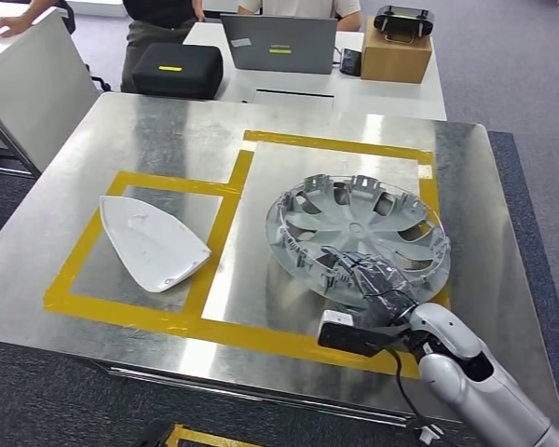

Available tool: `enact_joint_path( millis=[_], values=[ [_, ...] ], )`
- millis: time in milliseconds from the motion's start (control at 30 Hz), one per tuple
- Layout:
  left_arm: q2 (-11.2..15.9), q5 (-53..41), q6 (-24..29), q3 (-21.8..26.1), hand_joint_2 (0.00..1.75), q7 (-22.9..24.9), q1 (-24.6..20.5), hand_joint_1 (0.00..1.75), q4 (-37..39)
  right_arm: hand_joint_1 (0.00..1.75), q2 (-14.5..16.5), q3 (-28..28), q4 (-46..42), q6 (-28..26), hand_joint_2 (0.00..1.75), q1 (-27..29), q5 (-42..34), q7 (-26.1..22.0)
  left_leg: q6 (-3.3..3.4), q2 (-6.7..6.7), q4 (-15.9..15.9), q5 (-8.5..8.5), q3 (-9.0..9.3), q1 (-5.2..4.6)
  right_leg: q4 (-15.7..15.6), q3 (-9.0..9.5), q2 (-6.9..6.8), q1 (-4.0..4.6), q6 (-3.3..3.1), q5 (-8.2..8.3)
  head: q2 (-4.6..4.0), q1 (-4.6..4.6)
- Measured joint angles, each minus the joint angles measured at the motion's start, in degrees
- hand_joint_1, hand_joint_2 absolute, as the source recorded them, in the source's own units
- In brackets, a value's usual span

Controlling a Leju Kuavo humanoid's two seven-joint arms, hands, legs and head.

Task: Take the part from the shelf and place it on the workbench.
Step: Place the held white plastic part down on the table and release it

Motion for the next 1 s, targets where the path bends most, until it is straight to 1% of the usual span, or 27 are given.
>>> enact_joint_path(
  millis=[200, 333, 533, 600, 700, 800, 833, 867, 900, 1000],
  values=[
    [0.22, 0.98, 0.56, 0.03, 0.00, -0.68, 0.58, 0.00, 0.00, 0.00, 0.13, 0.83, -0.01, 7.21, 1.75, -3.16, -12.43, 2.89, 0.00, 0.00, 0.01, 0.00, 0.00, 0.00, 0.00, 0.00, 0.01, 0.00, 0.00, 0.00, 0.00, 0.00],
    [0.38, 1.57, 0.63, 0.04, 0.00, -0.89, 0.88, 0.00, 0.00, 0.00, -0.71, 1.72, -0.31, 12.27, 1.75, -6.84, -21.69, 5.70, 0.00, 0.00, 0.02, 0.00, 0.01, 0.00, 0.00, -0.01, 0.00, 0.00, 0.00, 0.00, 0.01, 0.00],
    [0.50, 2.11, 0.76, 0.04, 0.00, -1.12, 1.32, 0.00, 0.00, 0.00, -4.19, 3.40, -1.59, 19.10, 1.75, -12.60, -40.49, 9.28, 0.00, 0.00, 0.03, 0.00, 0.01, -0.01, 0.00, -0.01, 0.01, -0.01, 0.01, 0.01, 0.00, 0.02],
    [0.56, 2.21, 0.81, 0.04, 0.00, -1.13, 1.36, 0.00, 0.00, 0.00, -5.43, 4.10, -2.19, 19.95, 1.75, -14.03, -45.28, 9.93, 0.00, 0.00, 0.04, 0.00, 0.01, -0.01, 0.00, 0.00, 0.01, -0.01, 0.02, 0.02, 0.00, 0.02],
    [0.66, 2.31, 0.88, 0.04, 0.00, -1.13, 1.40, 0.00, 0.00, 0.00, -6.94, 5.25, -2.79, 20.71, 1.75, -15.65, -50.48, 10.27, 0.00, 0.00, 0.05, 0.00, 0.01, -0.01, -0.01, 0.00, 0.00, -0.01, 0.02, 0.02, 0.00, 0.01],
    [0.75, 2.40, 0.90, 0.04, 0.00, -1.21, 1.44, 0.00, 0.00, 0.00, -8.87, 6.53, -3.90, 21.10, 1.75, -17.14, -56.30, 9.91, 0.00, 0.00, 0.05, 0.00, 0.01, -0.01, -0.01, 0.00, 0.00, -0.01, 0.02, 0.02, 0.01, 0.00],
    [0.77, 2.53, 0.88, 0.03, 0.00, -1.31, 1.47, 0.00, 0.00, 0.00, -9.49, 6.89, -4.48, 20.35, 1.75, -17.59, -56.09, 9.32, 0.00, 0.00, 0.05, 0.00, 0.01, -0.01, -0.01, 0.00, 0.00, -0.01, 0.02, 0.02, 0.01, 0.00],
    [0.79, 2.74, 0.84, 0.03, 0.00, -1.47, 1.50, 0.00, 0.00, 0.00, -10.01, 7.22, -5.17, 18.97, 1.75, -17.93, -54.14, 8.53, 0.00, 0.00, 0.05, 0.00, 0.01, -0.01, -0.01, 0.00, 0.00, -0.01, 0.02, 0.02, 0.00, 0.00],
    [0.80, 2.95, 0.76, 0.03, 0.00, -1.65, 1.55, 0.00, 0.00, 0.00, -10.41, 7.56, -5.99, 16.88, 1.75, -18.13, -50.48, 7.68, 0.00, 0.00, 0.05, 0.00, 0.01, -0.01, -0.01, 0.00, 0.01, -0.01, 0.02, 0.02, 0.00, 0.00],
    [0.80, 3.58, 0.44, 0.03, 0.00, -2.15, 1.72, 0.00, 0.00, 0.00, -10.82, 8.80, -8.61, 8.96, 1.75, -17.78, -35.05, 6.31, 0.00, 0.00, 0.04, 0.00, 0.02, 0.00, -0.01, -0.01, 0.01, 0.00, 0.02, 0.01, 0.00, 0.00]
  ],
)
